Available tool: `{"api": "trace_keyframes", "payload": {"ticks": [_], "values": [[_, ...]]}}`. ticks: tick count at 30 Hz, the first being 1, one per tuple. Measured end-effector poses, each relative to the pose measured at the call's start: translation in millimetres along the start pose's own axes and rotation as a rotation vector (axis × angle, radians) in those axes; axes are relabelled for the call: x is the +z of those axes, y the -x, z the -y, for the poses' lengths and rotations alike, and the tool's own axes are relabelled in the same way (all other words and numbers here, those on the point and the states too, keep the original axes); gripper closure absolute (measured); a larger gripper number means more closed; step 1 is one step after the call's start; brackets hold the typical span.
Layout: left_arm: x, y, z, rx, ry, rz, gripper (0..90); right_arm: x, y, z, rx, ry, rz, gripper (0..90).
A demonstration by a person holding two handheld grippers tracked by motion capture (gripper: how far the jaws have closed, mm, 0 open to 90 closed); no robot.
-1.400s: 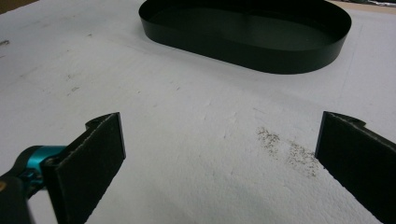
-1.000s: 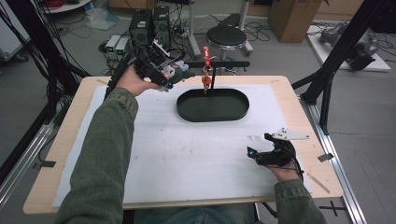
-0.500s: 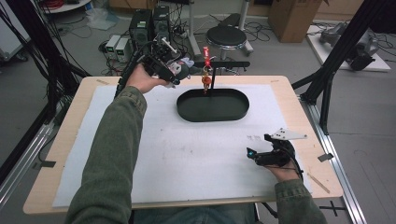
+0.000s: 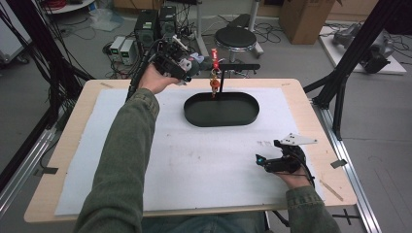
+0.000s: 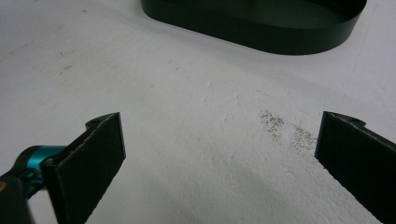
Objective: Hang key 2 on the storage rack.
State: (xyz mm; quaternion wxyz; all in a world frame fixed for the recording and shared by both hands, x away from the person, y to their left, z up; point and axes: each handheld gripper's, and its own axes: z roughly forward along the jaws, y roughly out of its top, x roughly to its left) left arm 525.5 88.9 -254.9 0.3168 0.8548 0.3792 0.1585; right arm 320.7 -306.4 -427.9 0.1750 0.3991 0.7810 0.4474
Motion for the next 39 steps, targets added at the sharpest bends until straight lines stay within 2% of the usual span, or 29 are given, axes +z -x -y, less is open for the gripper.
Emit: {"api": "trace_keyframes", "payload": {"ticks": [3, 6, 8, 9, 10, 12, 14, 16, 17, 20, 21, 25, 27, 29, 32, 35, 37, 39], "values": [[6.7, -9.1, 0.8, -0.039, 0.028, 0.005, 50.4, 0.5, -0.2, 0.0, 0.001, -0.001, -0.006, 0.9], [14.5, -15.7, 5.6, -0.040, 0.018, 0.021, 47.7, 1.7, -0.1, 0.1, 0.000, -0.007, -0.006, 0.9], [15.9, -18.2, 10.7, -0.026, 0.041, 0.042, 42.9, 2.3, 0.9, 0.3, -0.009, -0.008, -0.002, 0.9], [15.8, -19.0, 14.4, -0.014, 0.064, 0.048, 39.5, 2.4, 1.1, 0.5, -0.007, -0.009, -0.006, 0.9], [15.6, -20.4, 17.8, -0.018, 0.081, 0.072, 32.8, 2.2, 1.1, 0.6, -0.002, -0.012, -0.006, 0.9], [15.1, -23.1, 22.1, -0.033, 0.090, 0.106, 15.7, 2.0, 1.2, 0.8, -0.001, -0.012, -0.004, 0.9], [14.1, -26.5, 25.4, -0.051, 0.082, 0.135, 6.6, 1.4, 0.7, 0.7, 0.002, -0.005, -0.003, 0.9], [9.4, -28.9, 28.8, -0.046, 0.104, 0.148, 1.8, 1.1, 0.4, 0.7, 0.003, -0.005, -0.003, 0.9], [6.6, -30.3, 30.8, -0.044, 0.124, 0.162, 1.8, 1.2, 0.1, 0.7, 0.007, -0.011, -0.008, 0.9], [-0.1, -33.5, 35.5, -0.039, 0.122, 0.112, 1.7, 2.2, 0.7, 0.5, 0.002, -0.012, -0.010, 1.0], [-2.1, -34.3, 37.5, -0.044, 0.133, 0.107, 1.7, 2.6, 0.4, 0.3, 0.010, -0.016, -0.013, 0.9], [-9.8, -36.9, 46.5, -0.046, 0.163, 0.126, 1.7, 2.4, 0.5, 0.2, 0.006, -0.012, -0.012, 0.9], [-13.3, -37.6, 53.5, -0.044, 0.185, 0.150, 1.7, 2.6, 0.6, 0.3, 0.005, -0.013, -0.012, 0.9], [-15.4, -38.4, 58.8, -0.040, 0.186, 0.148, 1.7, 2.4, 0.4, 0.1, 0.005, -0.013, -0.010, 0.9], [-19.6, -42.1, 67.8, -0.057, 0.201, 0.139, 1.7, 2.4, -0.5, -0.3, 0.012, -0.018, -0.010, 0.9], [-24.0, -45.7, 77.4, -0.079, 0.195, 0.123, 1.7, 2.6, -2.1, -1.5, 0.007, -0.013, -0.009, 0.9], [-25.0, -46.2, 82.3, -0.081, 0.173, 0.118, 1.7, 3.4, -3.2, -2.2, -0.003, -0.014, -0.011, 0.9], [-27.0, -46.2, 88.4, -0.084, 0.179, 0.116, 1.7, 3.9, -4.3, -2.4, -0.006, -0.019, -0.010, 0.9]]}}
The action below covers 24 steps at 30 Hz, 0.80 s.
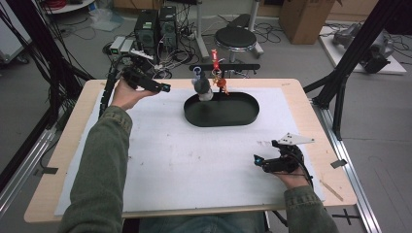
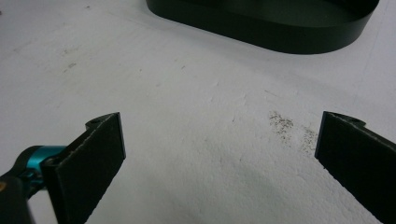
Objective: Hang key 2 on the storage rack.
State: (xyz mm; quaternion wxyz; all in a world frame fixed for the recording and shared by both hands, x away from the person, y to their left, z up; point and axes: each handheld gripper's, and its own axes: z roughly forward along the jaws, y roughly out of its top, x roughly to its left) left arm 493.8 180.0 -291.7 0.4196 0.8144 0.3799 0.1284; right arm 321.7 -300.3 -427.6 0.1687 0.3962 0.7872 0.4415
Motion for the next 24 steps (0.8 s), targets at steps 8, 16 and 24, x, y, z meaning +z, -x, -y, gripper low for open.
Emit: {"api": "trace_keyframes", "payload": {"ticks": [8, 16, 24], "values": [[-11.1, -0.7, 20.1, 0.005, 0.003, 0.022, 1.7, -0.7, 0.6, 0.5, -0.003, -0.002, 0.006, 0.9], [-27.0, 7.4, 36.7, 0.034, 0.023, 0.010, 1.7, -1.6, -0.1, 1.0, -0.006, -0.002, 0.007, 0.9], [-42.7, 21.4, 54.5, 0.039, 0.016, 0.035, 2.9, -2.4, -0.3, 1.5, -0.014, -0.002, 0.012, 0.9]]}}
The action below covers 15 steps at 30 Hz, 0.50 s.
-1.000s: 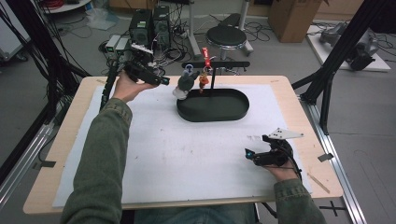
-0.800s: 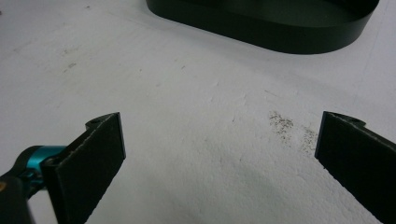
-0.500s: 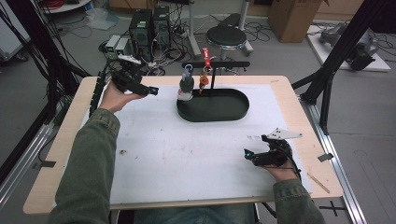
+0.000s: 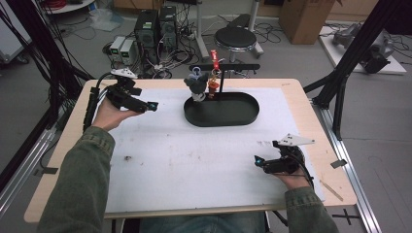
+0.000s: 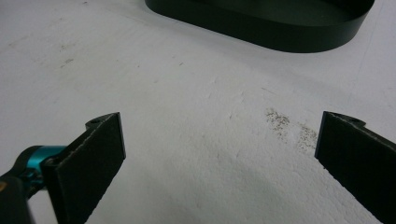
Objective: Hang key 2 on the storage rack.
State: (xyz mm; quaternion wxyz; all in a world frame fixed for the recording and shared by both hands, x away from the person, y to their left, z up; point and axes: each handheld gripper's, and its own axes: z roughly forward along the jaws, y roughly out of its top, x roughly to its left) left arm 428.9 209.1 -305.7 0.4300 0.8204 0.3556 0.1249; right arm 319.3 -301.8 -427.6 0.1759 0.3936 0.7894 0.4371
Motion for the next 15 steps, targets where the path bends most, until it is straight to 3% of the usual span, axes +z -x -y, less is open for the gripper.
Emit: {"api": "trace_keyframes", "payload": {"ticks": [5, 15], "values": [[-6.4, 5.2, 8.7, 0.007, -0.008, 0.005, 2.9, 0.4, 0.3, -0.2, -0.001, 0.002, 0.006, 0.9], [-13.0, 11.4, 35.6, -0.005, -0.035, -0.029, 2.9, -0.4, -0.4, 0.0, -0.001, -0.005, 0.014, 0.9]]}}
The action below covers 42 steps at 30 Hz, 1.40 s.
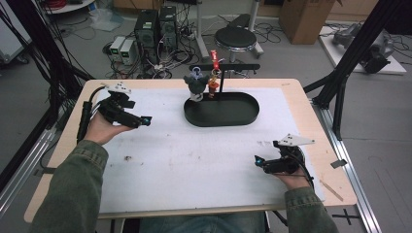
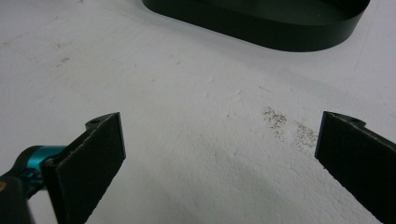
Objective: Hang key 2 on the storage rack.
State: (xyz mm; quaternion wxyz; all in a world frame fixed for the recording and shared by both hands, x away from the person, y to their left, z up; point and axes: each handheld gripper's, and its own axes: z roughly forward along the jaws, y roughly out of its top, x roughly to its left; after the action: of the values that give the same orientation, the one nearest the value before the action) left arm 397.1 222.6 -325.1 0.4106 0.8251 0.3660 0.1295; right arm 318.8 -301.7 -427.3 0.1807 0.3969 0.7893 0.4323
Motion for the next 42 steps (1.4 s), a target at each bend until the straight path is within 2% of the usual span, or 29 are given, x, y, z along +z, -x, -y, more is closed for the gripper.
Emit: {"api": "trace_keyframes", "payload": {"ticks": [2, 10, 15, 19, 24, 36, 42], "values": [[1.5, 2.1, 7.4, -0.012, -0.004, 0.010, 2.9, 0.0, -0.2, 0.2, 0.001, -0.002, 0.000, 0.9], [10.8, 9.2, 38.8, -0.008, -0.055, 0.013, 2.9, -0.8, 0.1, 0.8, -0.002, -0.001, 0.001, 0.9], [9.5, 11.5, 58.1, -0.018, -0.058, 0.006, 2.9, 0.1, 0.7, 1.3, 0.003, -0.015, 0.006, 0.9], [7.7, 11.6, 72.1, -0.044, -0.053, 0.015, 2.9, -0.5, 0.9, 1.7, 0.003, -0.017, 0.013, 0.9], [4.4, 15.5, 92.3, -0.058, -0.048, 0.017, 2.9, -1.4, 1.2, 2.8, -0.001, -0.019, 0.017, 0.9], [-9.3, 28.2, 129.8, -0.081, -0.022, -0.008, 2.9, -2.2, -0.1, 2.6, -0.001, -0.019, 0.017, 0.9], [-16.4, 28.0, 147.2, -0.111, -0.001, -0.023, 2.9, -2.7, -0.4, 2.9, -0.003, -0.021, 0.019, 0.9]]}}
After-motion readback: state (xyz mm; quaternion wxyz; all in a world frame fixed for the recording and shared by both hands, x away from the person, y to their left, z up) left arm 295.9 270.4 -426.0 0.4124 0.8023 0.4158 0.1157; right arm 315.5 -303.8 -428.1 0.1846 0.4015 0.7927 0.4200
